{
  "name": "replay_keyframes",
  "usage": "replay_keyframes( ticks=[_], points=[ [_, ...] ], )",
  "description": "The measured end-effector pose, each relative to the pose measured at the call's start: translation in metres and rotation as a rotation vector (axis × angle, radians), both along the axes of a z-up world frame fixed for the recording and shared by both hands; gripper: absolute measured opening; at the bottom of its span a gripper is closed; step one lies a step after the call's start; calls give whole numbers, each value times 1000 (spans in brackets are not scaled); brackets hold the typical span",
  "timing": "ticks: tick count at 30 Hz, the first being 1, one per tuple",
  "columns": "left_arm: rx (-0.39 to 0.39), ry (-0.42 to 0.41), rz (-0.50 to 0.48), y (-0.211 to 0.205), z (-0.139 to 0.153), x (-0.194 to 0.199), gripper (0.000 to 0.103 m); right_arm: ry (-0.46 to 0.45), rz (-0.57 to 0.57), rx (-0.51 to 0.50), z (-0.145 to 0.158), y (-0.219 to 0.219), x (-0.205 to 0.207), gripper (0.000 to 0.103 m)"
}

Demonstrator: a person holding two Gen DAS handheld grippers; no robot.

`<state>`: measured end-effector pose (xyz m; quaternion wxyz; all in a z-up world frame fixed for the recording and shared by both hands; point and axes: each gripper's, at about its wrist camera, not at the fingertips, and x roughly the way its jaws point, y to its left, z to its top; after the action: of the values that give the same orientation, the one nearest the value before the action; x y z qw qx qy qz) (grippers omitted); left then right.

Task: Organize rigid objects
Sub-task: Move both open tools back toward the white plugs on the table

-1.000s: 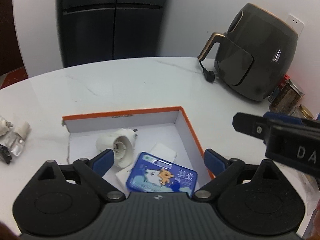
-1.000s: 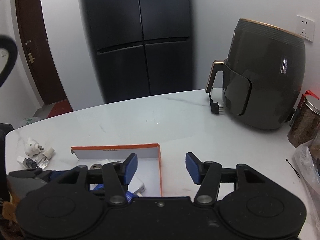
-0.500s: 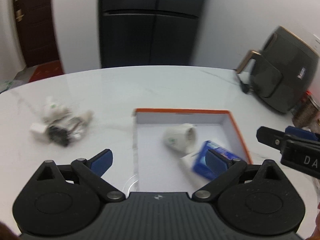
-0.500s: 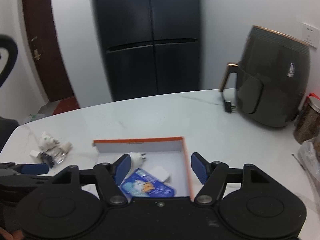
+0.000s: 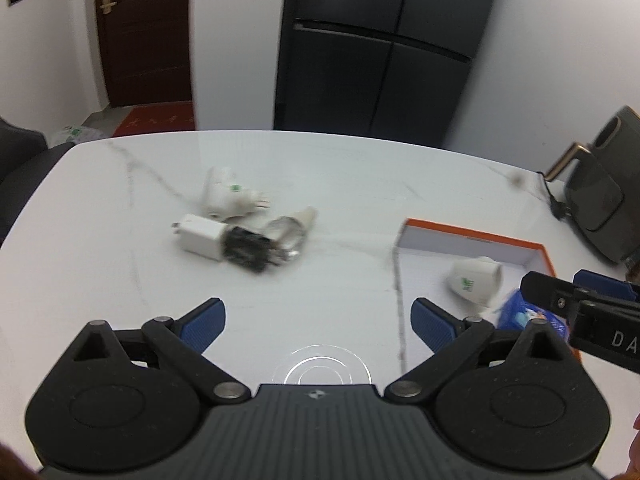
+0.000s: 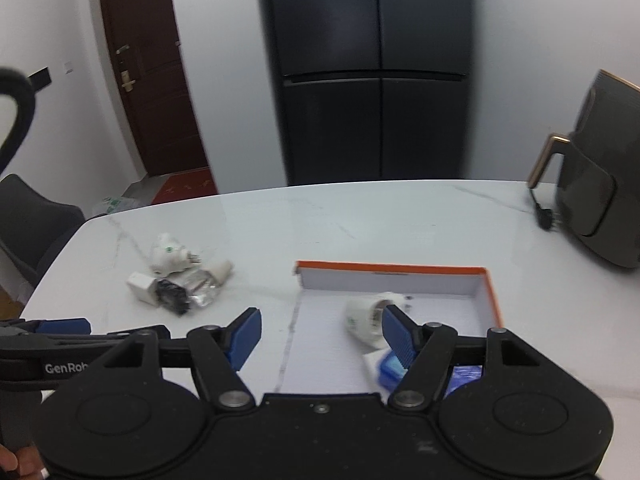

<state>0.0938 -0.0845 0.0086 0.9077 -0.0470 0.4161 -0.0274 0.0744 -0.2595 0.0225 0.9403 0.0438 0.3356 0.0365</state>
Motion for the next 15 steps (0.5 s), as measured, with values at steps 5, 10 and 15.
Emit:
replay_keyframes(
  ticks=[5,10,15],
  points=[
    [0,6,29,24,-1,0,102,9,24,3,-3,25,8,79],
    [-1,7,55,47,-2,4,102,19,39,-4,-7,48,16,79],
    [4,10,71,68,-5,13,102,28,46,-5,-12,65,24,79]
  ],
)
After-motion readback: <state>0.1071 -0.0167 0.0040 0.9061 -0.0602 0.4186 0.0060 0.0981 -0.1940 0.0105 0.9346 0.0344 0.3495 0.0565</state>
